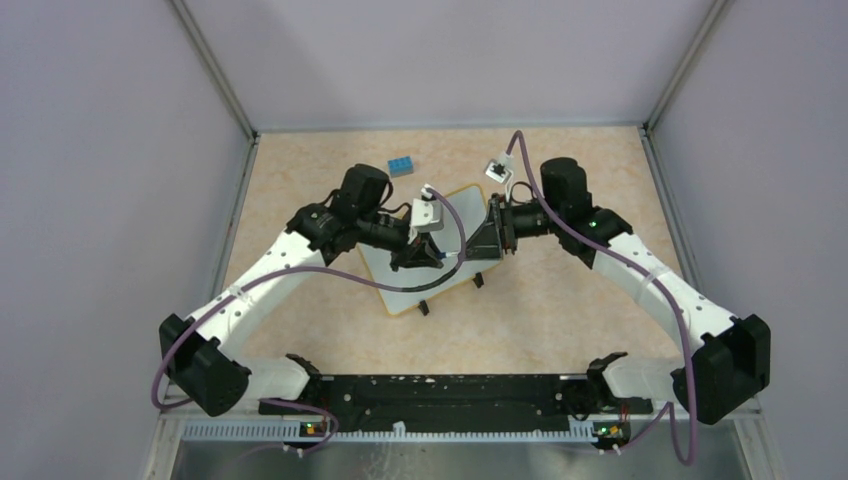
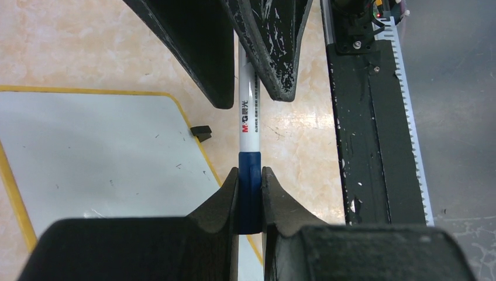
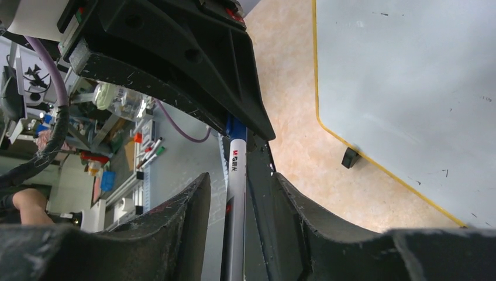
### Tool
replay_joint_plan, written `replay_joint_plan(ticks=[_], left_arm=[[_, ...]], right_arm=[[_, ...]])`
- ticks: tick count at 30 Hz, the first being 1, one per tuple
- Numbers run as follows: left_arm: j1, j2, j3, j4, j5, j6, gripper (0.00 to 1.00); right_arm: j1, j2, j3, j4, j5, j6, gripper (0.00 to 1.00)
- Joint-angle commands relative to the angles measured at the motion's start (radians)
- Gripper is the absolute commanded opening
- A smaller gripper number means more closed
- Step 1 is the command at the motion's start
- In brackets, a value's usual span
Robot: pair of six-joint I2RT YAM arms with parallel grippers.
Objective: Write a sentence on the whiteboard
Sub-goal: Open the whiteboard marker at the center of the board.
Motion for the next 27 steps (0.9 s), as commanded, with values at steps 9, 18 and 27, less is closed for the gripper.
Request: replay_joint_plan(ticks=[9,18,27], left_arm=[[-0.001,0.025,-0.008,0.025,0.019,-0.021,0.00],[-0.002,0.025,-0.012,0.044,0.024,-0.047,0.00],[0.001,0.033,-0.008,0.058,0.050,-0.077,0.00]], right_arm=[[0.022,-0.001,0.029,-0.007,-0.009,-0.040,0.34],[0.027,-0.002,0.023,-0.009,-0.009,-0.051,0.25],[0.028,-0.001,0.037,-0.008,-0.009,-0.050,0.23]])
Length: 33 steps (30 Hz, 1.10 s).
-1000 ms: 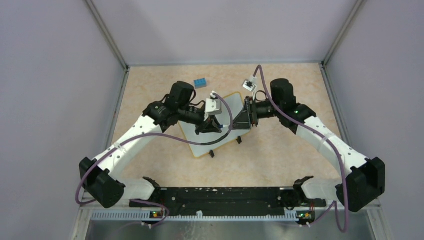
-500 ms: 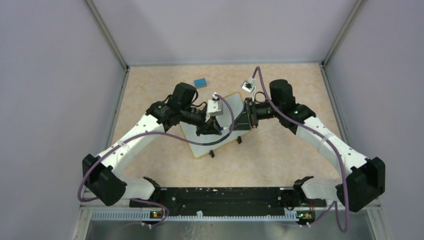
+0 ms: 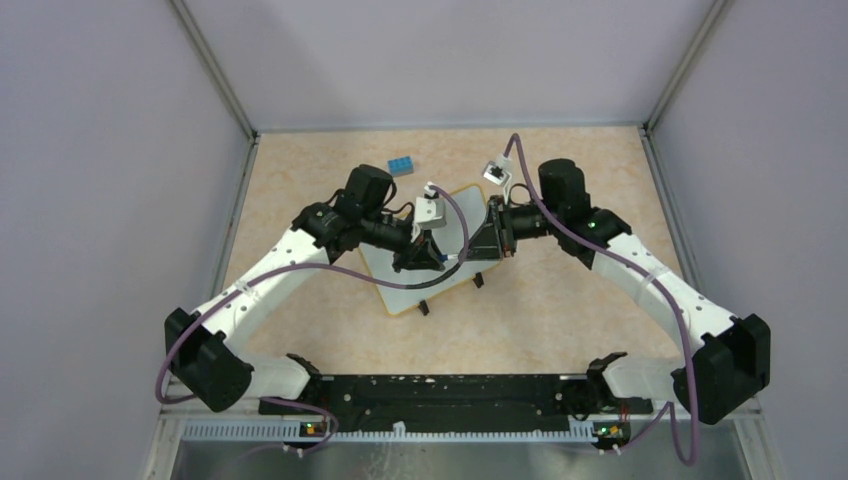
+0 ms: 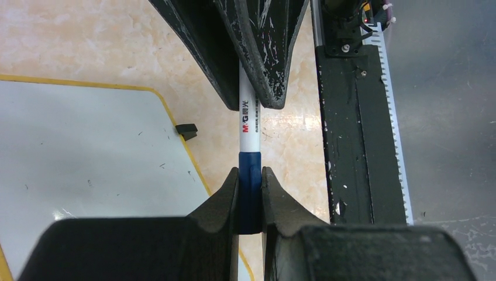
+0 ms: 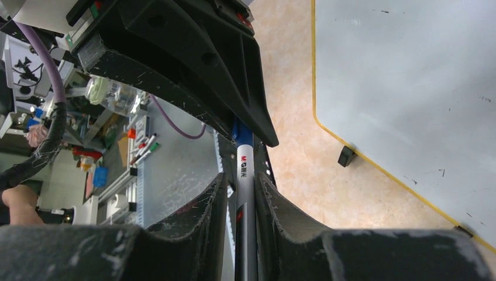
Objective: Write a sentence on the whiteboard
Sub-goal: Open the whiteboard marker at the center of the board.
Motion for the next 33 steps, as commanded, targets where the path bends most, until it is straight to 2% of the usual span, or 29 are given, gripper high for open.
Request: replay_joint_plan(ticks=[1,4,33], left_arm=[[0.000,0.011,0.005,0.056,0.035,-0.030,0.00],[0.000,0.014,0.007,0.059,0.036,-0.036,0.00],[-0.001,0.001,0.001,0.059,0.030,-0.041,0.00]], right_arm=[[0.016,-0.002,0.037,0.015,-0.020,-0.010,0.23],[0.016,-0.001,0.038,0.014,-0.017,-0.010,0.27],[0.024,-0.011,0.036,-0.014,-0.001,-0.028,0.29]])
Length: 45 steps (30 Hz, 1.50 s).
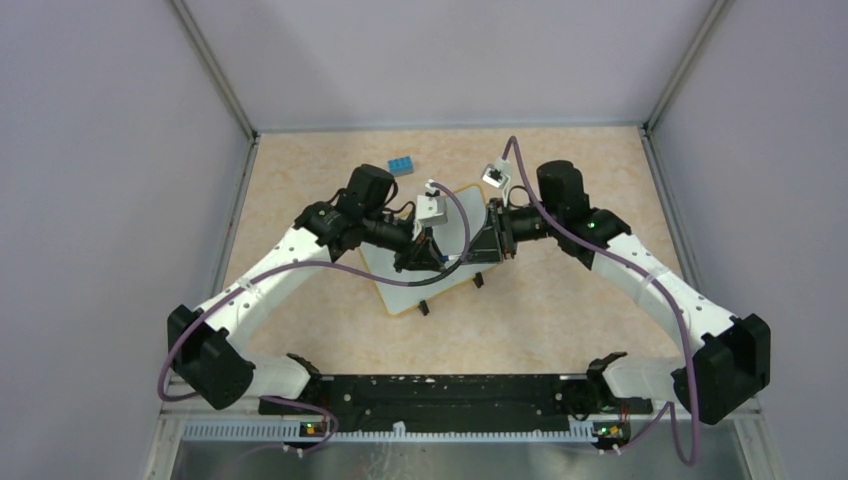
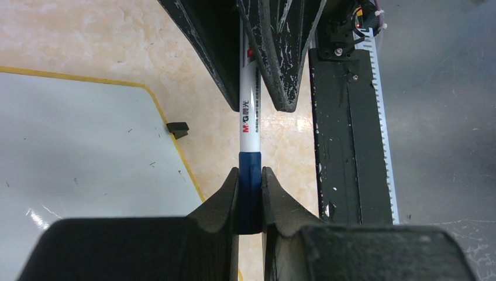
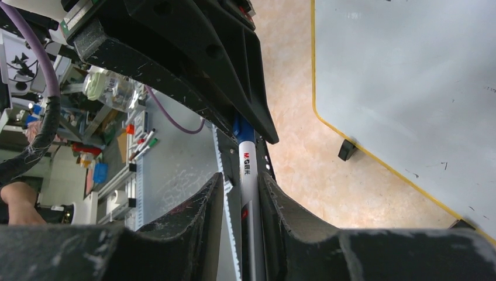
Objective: Write a sentence on the whiteboard
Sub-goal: Open the whiteboard marker at the center of the board, then place the pen cap at the center of the board.
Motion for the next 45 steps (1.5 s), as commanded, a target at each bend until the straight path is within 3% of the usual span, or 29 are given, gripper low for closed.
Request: replay_joint_plan(ticks=[1,7,12,32,38,41,45], left_arm=[[0.000,-0.016,-0.002,0.055,0.012,0.006,0.00],[0.000,-0.009,0.008,0.057,0.034,-0.004,0.00],[-0.001,-0.010,-0.006,0.057,0.040,0.003,0.00],[0.013,-0.056,-0.089,-0.150,-0.159,0.161,0.00],[0.023,-0.031,-0.092,-0.174,-0.063,0.200,0.00],[-0.015,-0.004,-0.111,-0.087,-0.029,0.150,0.00],[-0.113,0.064,-0.136,0.109,-0.125,0.059,0.00]], right_arm=[[0.017,-0.012,0.036,0.025,-0.007,-0.001,0.29],[0.016,-0.006,0.039,0.049,-0.018,0.017,0.22],[0.016,-0.003,0.041,0.050,-0.016,0.019,0.00],[-0.202,-0.008,0.188,-0.284,-0.057,-0.222,0.00],[-0.296,-0.018,0.218,-0.372,-0.081,-0.298,0.00],[-0.364,-0.019,0.204,-0.337,-0.090,-0.273,0.00],[-0.470,-0.033,0.153,-0.171,-0.062,-0.138,0.00]])
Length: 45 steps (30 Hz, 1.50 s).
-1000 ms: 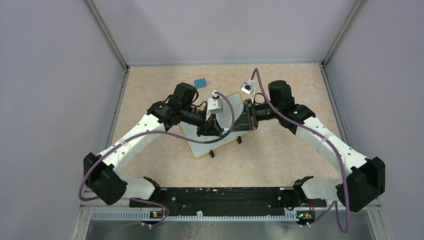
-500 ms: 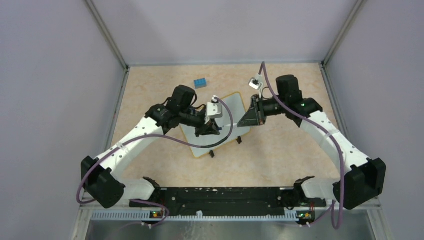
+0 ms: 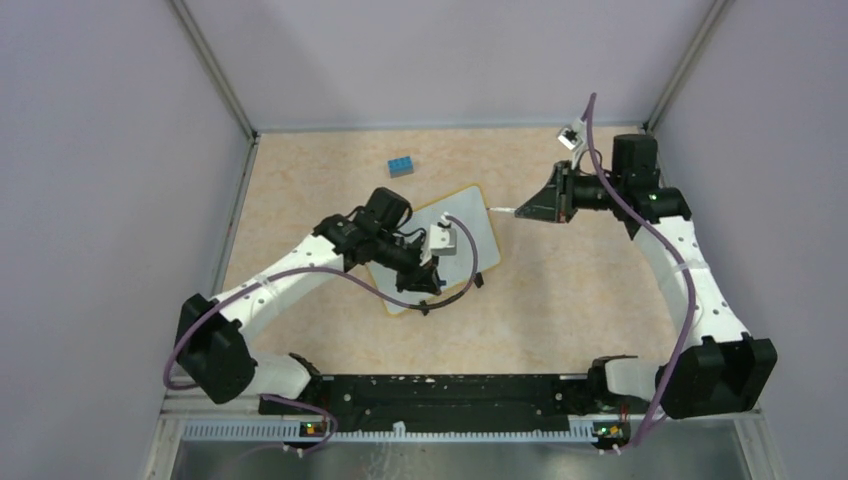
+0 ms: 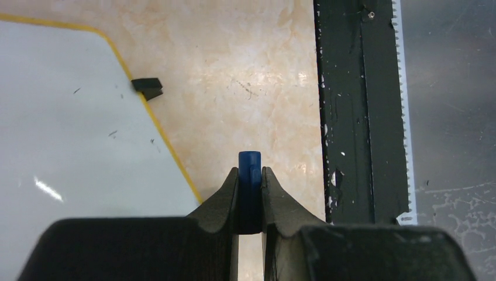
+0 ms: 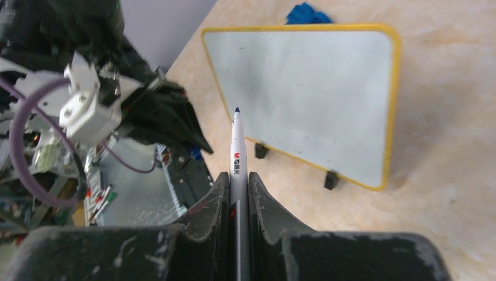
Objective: Write a sentence on the whiteboard
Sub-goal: Place the pen cap at the center of the board.
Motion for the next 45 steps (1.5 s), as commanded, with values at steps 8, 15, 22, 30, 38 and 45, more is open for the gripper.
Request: replay_joint_plan(ticks=[8,15,22,30,38,45], left_arm=[[-0.310,0.366,0.063,0.464,-0.269,-0.220,0.01],[-0.353,0.633,0.280,0.458,-0.331,-0.273,0.04],[-0.374,0.740,0.336,0.427,-0.386,-0.269,0.18],[-0.379,0.802,0.398,0.319,-0.378,-0.268,0.37],[-0.382,0.784,0.402,0.260,-0.375,-0.242,0.52],[-0.378,0.680,0.469,0.165,-0.321,-0.232,0.61]], right_arm=[[-0.273,-0.064,-0.088,0.289,0.124,0.215,0.00],[-0.335,-0.061,-0.120,0.293,0.129,0.208,0.00],[-0.335,-0.055,-0.126,0.307,0.116,0.199,0.00],[-0.335,-0.045,-0.136,0.302,0.067,0.186,0.00],[-0.335,-0.027,-0.099,0.254,0.059,0.136,0.00],[-0.333,-0.008,-0.063,0.232,0.047,0.117,0.00]])
